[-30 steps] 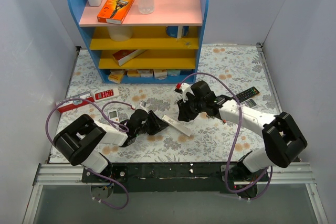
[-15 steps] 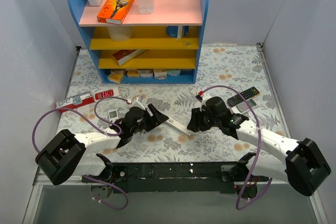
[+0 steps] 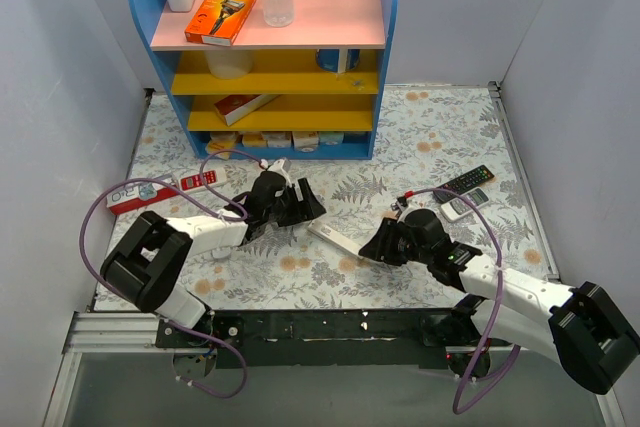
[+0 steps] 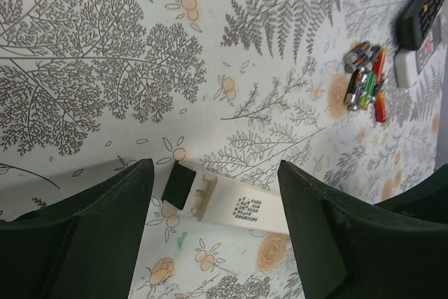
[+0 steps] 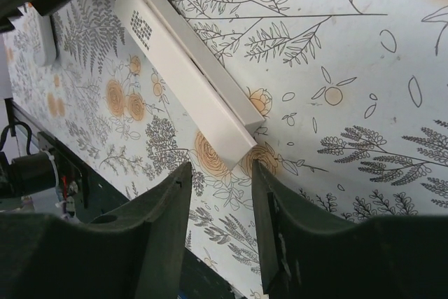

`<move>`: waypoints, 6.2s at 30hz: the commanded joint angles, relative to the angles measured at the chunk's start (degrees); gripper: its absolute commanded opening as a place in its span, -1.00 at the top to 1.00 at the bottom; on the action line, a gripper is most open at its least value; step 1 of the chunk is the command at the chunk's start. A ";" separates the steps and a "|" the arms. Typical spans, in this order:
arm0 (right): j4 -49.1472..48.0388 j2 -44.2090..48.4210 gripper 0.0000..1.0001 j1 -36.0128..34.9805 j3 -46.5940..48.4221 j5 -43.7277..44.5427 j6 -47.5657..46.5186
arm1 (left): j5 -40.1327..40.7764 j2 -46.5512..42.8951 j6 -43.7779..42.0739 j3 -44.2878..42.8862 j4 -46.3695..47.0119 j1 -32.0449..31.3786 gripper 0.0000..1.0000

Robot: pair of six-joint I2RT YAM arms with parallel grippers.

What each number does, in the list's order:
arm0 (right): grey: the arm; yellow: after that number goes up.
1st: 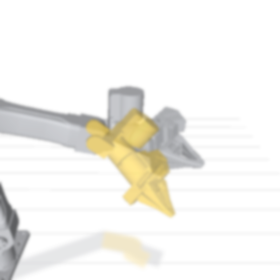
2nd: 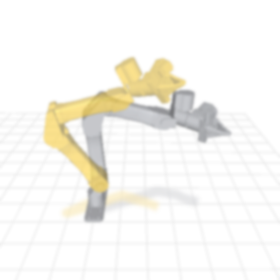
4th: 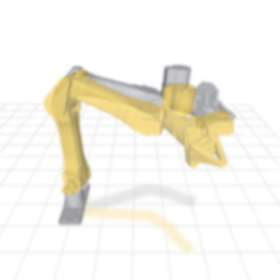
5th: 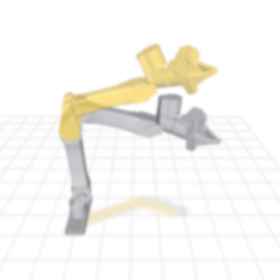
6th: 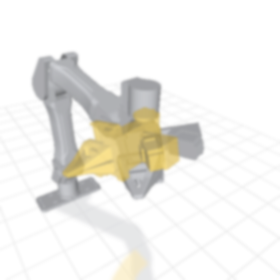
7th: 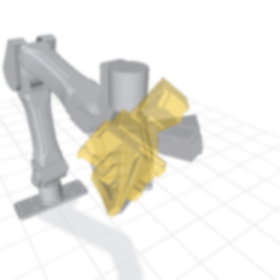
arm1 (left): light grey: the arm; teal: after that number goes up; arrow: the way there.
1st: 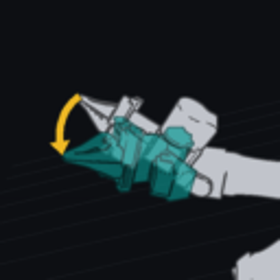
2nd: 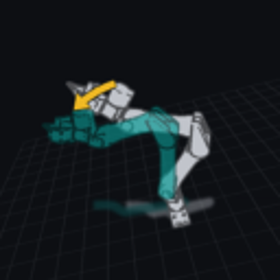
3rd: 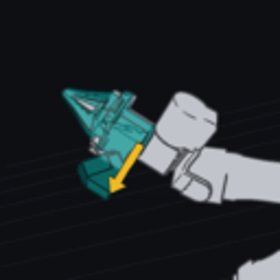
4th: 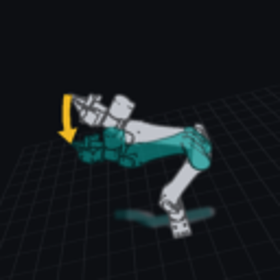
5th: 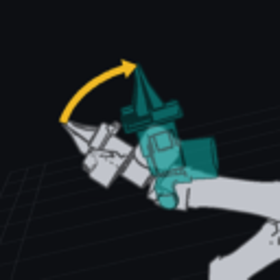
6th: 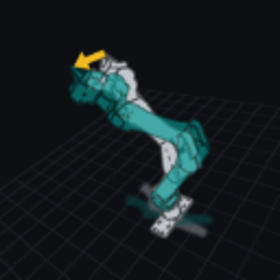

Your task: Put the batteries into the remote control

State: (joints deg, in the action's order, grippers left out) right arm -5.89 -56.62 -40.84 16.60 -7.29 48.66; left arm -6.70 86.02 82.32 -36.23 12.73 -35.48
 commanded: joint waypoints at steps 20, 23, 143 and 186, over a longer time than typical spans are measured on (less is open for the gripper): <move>-8.87 -3.93 0.36 0.23 -2.27 1.49 5.04 | -5.78 2.40 -7.09 -1.92 -5.00 0.15 -0.22; -9.31 -4.37 0.37 0.23 -2.27 1.40 5.04 | -6.31 2.14 -6.83 -1.57 -5.09 0.06 -0.12; 18.20 -25.03 0.51 -4.69 18.29 5.54 -19.05 | -9.38 -5.25 9.33 8.98 0.88 -6.08 0.67; 25.24 22.04 -0.86 -1.35 23.75 53.25 -34.49 | 38.05 -49.35 -7.78 -2.26 -36.27 -3.36 -0.96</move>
State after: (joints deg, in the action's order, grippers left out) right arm 21.69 -44.27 -42.39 40.62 36.64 18.61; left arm 17.85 43.94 82.04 -33.78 -15.57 -39.05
